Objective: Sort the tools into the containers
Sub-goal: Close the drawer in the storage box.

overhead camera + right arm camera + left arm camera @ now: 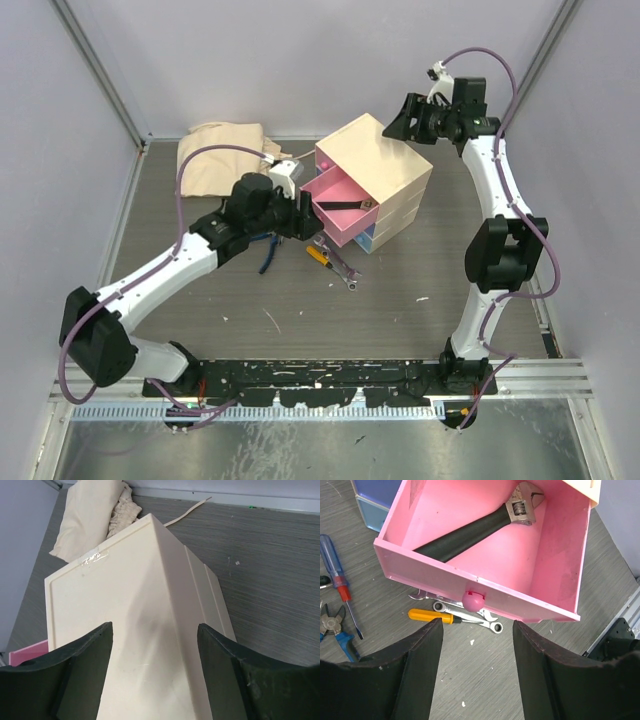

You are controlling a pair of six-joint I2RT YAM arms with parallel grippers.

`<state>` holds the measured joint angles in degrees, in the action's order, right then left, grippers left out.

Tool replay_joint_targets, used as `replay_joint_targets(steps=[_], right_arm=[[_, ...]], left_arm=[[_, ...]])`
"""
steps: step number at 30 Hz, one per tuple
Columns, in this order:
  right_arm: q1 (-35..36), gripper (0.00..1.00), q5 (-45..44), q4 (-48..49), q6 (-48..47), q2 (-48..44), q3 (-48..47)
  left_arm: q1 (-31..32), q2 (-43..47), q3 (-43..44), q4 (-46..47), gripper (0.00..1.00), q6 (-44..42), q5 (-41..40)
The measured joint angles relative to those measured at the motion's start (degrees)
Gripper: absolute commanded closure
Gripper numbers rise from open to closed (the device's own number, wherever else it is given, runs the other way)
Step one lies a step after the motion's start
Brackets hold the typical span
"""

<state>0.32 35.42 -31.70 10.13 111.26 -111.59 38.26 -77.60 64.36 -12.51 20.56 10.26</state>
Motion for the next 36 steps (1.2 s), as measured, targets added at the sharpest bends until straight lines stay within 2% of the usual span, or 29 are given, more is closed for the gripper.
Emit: replay_joint_targets(steps=[7, 22, 36], right_arm=[[0.0, 0.3, 2.51, -0.42, -0.33, 0.0, 0.5], [-0.22, 0.32, 5.73, -0.24, -0.79, 0.0, 1.66], [-0.35, 0.33, 6.54, 0.7, -2.58, 0.0, 4.79]], left_arm=[[0.0, -1.81, 0.0, 1.92, 0.48, -2.43, 0.02], [-0.13, -7.17, 0.55, 4.24, 0.48, -8.35, 2.73], [-0.5, -15.12, 11.34, 3.85, 0.45, -10.56, 4.96]])
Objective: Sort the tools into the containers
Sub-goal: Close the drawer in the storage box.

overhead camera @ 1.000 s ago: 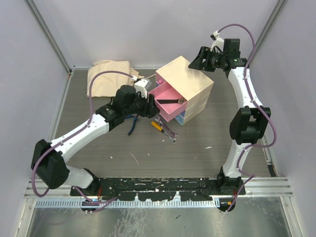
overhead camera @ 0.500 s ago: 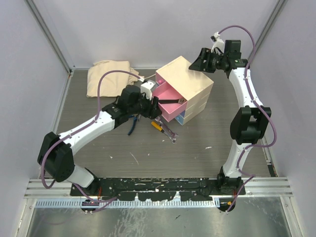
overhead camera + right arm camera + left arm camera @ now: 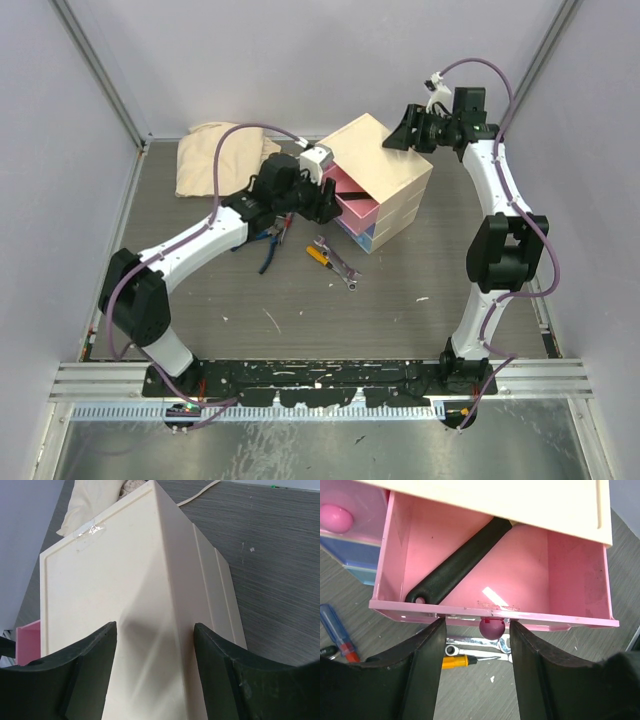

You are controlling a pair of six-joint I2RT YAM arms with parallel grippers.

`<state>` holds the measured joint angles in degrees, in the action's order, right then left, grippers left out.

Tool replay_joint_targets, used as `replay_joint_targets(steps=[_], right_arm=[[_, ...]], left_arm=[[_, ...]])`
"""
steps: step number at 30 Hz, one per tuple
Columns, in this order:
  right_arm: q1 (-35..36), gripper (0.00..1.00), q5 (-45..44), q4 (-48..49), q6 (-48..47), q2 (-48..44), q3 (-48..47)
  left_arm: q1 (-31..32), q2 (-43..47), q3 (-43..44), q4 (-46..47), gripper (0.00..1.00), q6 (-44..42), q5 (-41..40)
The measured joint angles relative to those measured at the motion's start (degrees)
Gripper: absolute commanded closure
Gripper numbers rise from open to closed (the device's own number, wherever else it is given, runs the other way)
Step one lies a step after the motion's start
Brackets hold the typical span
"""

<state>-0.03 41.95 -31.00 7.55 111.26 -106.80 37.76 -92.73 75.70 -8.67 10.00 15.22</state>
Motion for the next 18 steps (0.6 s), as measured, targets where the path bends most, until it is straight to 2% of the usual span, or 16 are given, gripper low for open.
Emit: replay_joint_targets(steps=[8, 18], right_arm=[[0.94, 0.34, -2.16, 0.5, -0.31, 0.0, 0.57], [1.99, 0.34, -3.65, 2.19, -0.35, -0.33, 1.51]], left_arm=[[0.02, -6.51, 6.73, 0.24, 0.44, 0.55, 0.07], [0.0, -13.81, 14.82, 0.44, 0.36, 3.02, 0.55]])
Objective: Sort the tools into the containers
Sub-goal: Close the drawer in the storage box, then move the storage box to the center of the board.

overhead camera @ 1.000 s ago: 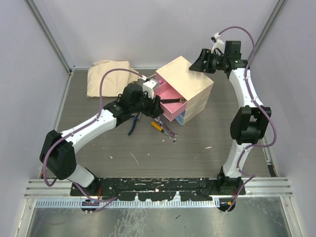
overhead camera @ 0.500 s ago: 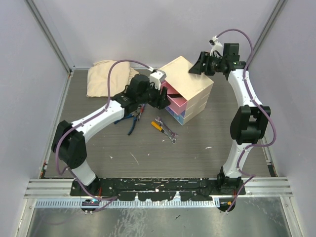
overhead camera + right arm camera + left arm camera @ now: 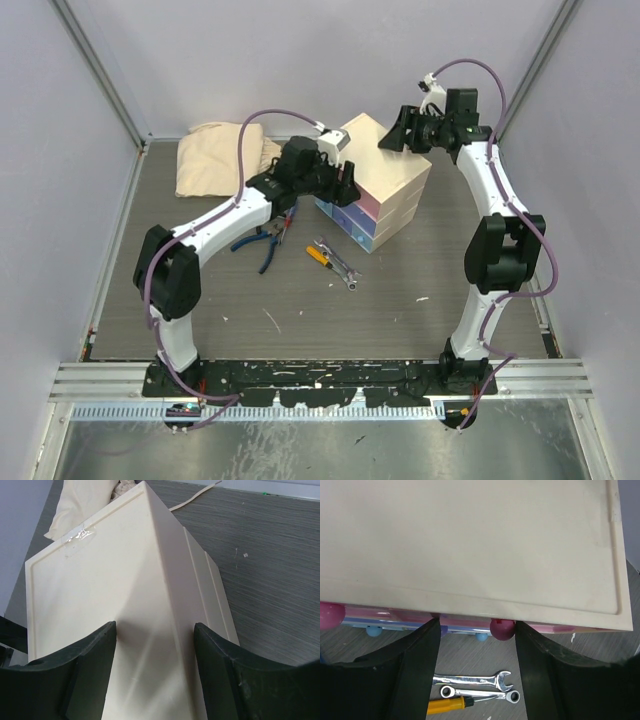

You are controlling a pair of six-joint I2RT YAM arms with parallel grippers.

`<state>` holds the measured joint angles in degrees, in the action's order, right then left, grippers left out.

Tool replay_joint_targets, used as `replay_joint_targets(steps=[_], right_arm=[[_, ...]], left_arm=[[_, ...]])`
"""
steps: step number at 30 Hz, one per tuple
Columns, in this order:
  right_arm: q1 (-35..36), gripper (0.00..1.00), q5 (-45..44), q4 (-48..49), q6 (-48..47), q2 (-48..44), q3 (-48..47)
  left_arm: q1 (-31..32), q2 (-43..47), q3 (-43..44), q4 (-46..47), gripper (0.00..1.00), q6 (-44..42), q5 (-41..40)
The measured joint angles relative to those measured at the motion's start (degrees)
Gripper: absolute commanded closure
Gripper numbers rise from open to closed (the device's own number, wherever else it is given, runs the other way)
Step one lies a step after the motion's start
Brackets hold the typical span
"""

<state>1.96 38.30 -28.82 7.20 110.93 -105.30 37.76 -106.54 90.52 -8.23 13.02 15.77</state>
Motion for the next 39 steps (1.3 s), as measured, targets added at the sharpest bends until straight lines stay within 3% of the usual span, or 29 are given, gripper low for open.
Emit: replay_joint_targets(steps=[7, 13, 23, 32, 36, 39], right_arm=[[0.48, 0.34, -2.32, 0.68, 0.22, -0.5, 0.33], [2.43, 0.26, -10.29, -1.31, 0.5, -2.58, 0.33], [3.82, 0.2, -22.1, -3.32, 0.92, -7.78, -0.26], [5.09, 0.18, -29.66, -1.97, 1.36, -16.39, 2.21], [10.49, 0.19, -32.39, -1.14, 1.4, -22.29, 6.54], [19.45, 0.21, -34.14, -0.31, 1.18, -27.17, 11.61]], left_arm=[[-0.04, -1.31, 2.21, -2.4, 0.32, 1.03, 0.52], [-0.04, 0.61, -0.52, -1.03, 0.3, 1.09, -0.42], [-0.09, 22.67, -17.84, -0.76, 0.2, 0.85, -3.65], [-4.76, 37.77, -23.5, -10.62, 0.15, 0.48, -9.79], [-6.82, 41.29, -24.63, -15.63, 0.14, -0.2, -12.85], [-7.63, 43.65, -26.64, -18.67, 0.14, -0.39, -14.91]])
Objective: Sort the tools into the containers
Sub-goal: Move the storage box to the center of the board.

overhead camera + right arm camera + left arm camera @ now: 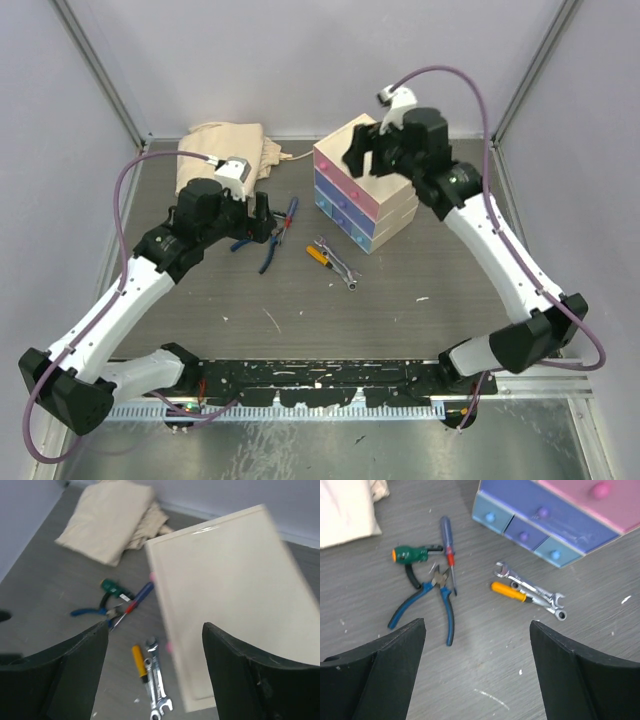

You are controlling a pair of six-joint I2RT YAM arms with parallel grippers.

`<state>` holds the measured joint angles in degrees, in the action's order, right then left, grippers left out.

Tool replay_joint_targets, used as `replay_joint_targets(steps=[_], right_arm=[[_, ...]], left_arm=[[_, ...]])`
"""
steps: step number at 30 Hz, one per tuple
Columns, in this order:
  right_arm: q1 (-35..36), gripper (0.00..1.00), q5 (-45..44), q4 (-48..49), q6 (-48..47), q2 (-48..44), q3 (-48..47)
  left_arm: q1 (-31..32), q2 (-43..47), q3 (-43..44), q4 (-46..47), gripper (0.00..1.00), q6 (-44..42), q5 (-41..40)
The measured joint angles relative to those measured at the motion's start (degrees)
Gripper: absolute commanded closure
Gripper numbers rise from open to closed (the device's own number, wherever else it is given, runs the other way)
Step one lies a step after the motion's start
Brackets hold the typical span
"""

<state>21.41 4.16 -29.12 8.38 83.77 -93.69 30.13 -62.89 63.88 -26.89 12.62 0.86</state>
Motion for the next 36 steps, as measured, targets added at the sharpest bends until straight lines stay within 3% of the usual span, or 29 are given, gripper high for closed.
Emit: replay_joint_targets(steps=[5, 12, 17, 29, 36], right_arm=[[10.49, 0.24, 3.72, 2.29, 0.26, -7.56, 10.51], [13.07, 0.25, 6.19, 6.49, 3.58, -14.6, 25.94], [13.11, 0.25, 2.51, 7.74, 4.98, -14.73, 32.48], [12.59, 0.25, -11.89, 16.5, 5.33, -14.38, 36.48], [8.59, 0.22, -2.36, 16.31, 2.6, -14.4, 34.38]], left_arm=[[-0.79, 1.92, -3.78, -3.19, 0.14, -0.39, -2.58], [-1.79, 2.29, -5.14, -4.55, 0.14, -1.66, -4.94], [-2.45, 2.34, -5.14, -4.63, 0.14, -1.92, -5.53], [-2.89, 2.34, -5.18, -4.72, 0.14, -2.84, -6.08], [-2.89, 2.67, -5.2, -4.74, 0.14, -2.75, -6.05]])
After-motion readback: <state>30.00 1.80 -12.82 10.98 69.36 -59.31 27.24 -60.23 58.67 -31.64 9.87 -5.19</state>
